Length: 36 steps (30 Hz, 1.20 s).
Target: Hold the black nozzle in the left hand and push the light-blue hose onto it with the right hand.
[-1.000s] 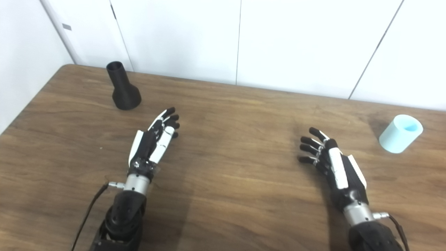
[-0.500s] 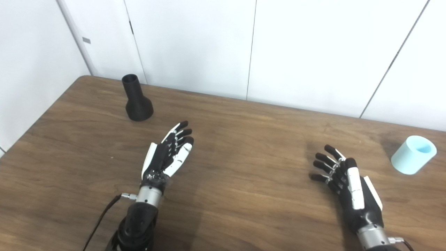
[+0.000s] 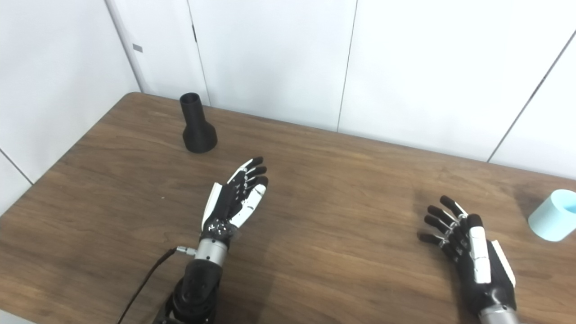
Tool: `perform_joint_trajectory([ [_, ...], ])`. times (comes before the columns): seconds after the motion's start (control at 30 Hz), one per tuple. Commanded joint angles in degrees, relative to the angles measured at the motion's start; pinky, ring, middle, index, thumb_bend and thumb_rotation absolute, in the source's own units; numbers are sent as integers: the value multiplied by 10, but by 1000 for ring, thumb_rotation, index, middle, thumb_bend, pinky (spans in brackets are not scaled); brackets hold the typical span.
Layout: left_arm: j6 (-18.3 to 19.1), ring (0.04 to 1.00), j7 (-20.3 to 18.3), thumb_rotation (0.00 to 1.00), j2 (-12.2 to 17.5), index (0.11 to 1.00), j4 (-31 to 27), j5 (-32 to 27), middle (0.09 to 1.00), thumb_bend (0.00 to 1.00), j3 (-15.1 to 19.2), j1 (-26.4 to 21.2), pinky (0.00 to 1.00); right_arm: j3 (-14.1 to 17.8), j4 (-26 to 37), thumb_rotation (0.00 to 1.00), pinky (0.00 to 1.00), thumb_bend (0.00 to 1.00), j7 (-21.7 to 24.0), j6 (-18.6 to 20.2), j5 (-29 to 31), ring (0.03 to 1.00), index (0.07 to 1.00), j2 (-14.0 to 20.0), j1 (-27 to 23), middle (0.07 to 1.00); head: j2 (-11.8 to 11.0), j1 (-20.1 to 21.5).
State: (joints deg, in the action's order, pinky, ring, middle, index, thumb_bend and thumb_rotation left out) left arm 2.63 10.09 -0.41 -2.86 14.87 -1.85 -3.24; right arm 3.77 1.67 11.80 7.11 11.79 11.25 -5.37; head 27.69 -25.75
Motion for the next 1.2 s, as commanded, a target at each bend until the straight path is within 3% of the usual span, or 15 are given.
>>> perform_joint_trajectory([
  [0.0, 7, 795, -1, 591, -7, 878, 7, 13, 832, 329, -8, -10, 770, 6, 3, 1000, 693, 362, -1, -3, -3, 809, 884, 11, -6, 821, 0, 0],
  [0.13, 6, 796, 6, 544, -8, 870, 7, 17, 828, 350, -6, -9, 785, 2, 12, 1000, 699, 363, -5, 2, -13, 815, 888, 12, -4, 823, -4, -3],
  [0.23, 12, 810, 5, 483, -5, 876, -14, 21, 835, 434, -4, -7, 783, 0, 18, 1000, 721, 367, -9, 2, -23, 825, 899, 10, -1, 828, -8, -2],
  [0.33, -4, 796, 15, 390, -2, 879, -26, 28, 831, 508, 0, -10, 737, -1, 19, 1000, 696, 336, -9, -4, -28, 816, 897, 8, 0, 823, -9, 2],
  [0.37, -8, 777, 21, 302, -1, 870, -30, 34, 825, 552, 3, -12, 697, -1, 19, 1000, 718, 336, -8, -3, -26, 826, 907, 8, -1, 832, -10, 6],
  [0.43, -9, 766, 30, 225, 3, 864, -38, 50, 822, 597, 6, -15, 686, 1, 21, 1000, 733, 335, -7, 1, -22, 834, 913, 7, -1, 840, -9, 8],
  [0.57, 0, 778, 38, 176, 13, 867, -61, 80, 828, 707, 13, -21, 711, 4, 25, 1000, 728, 350, -13, 7, -23, 819, 901, 6, 0, 825, -7, 5],
  [0.87, 92, 776, 21, 124, 59, 894, -160, 125, 842, 823, 57, -54, 708, 0, 38, 1000, 703, 333, -16, 12, -38, 814, 907, 10, 3, 827, -6, 1],
  [1.03, 102, 758, 42, 101, 86, 869, -170, 150, 819, 888, 93, -76, 693, 0, 49, 1000, 724, 325, -17, 22, -43, 819, 911, 7, 5, 827, -6, 0],
  [1.17, 87, 750, 55, 97, 115, 857, -157, 153, 802, 911, 125, -90, 691, -3, 53, 1000, 717, 308, -17, 22, -50, 825, 916, 6, 6, 835, -7, 0],
])
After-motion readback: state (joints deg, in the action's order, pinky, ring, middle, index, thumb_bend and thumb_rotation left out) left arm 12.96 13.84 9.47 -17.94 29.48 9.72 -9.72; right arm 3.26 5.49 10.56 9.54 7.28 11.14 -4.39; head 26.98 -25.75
